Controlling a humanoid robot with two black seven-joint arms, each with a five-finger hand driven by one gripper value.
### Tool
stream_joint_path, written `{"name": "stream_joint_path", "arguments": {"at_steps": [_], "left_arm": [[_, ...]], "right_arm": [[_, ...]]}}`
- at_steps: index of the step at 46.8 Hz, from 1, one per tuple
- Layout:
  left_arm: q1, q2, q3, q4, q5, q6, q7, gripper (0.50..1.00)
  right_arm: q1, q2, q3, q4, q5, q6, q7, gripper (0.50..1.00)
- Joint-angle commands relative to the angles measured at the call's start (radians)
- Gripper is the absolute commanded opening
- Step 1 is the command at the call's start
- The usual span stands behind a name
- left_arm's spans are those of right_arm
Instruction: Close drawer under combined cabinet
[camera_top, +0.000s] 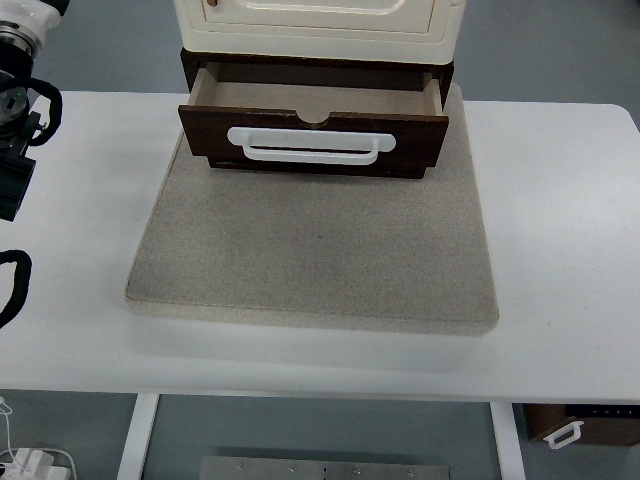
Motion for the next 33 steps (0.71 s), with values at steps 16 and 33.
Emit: {"name": "stream_joint_path", "arguments": {"at_steps": [16, 33], "left_arm": [[0.001, 0.180, 0.001, -0.305, 0.003, -0.019, -0.039, 1.000], [0.035, 0.306, 0.257, -0.662, 0.001, -0.006, -0.075, 1.000]], "right_arm": [[0.000, 0.000, 0.000, 0.000, 0.000, 0.000, 0.000, 0.952], [0.000, 0.000, 0.000, 0.001, 0.000, 0.000, 0.000, 0.952]]}}
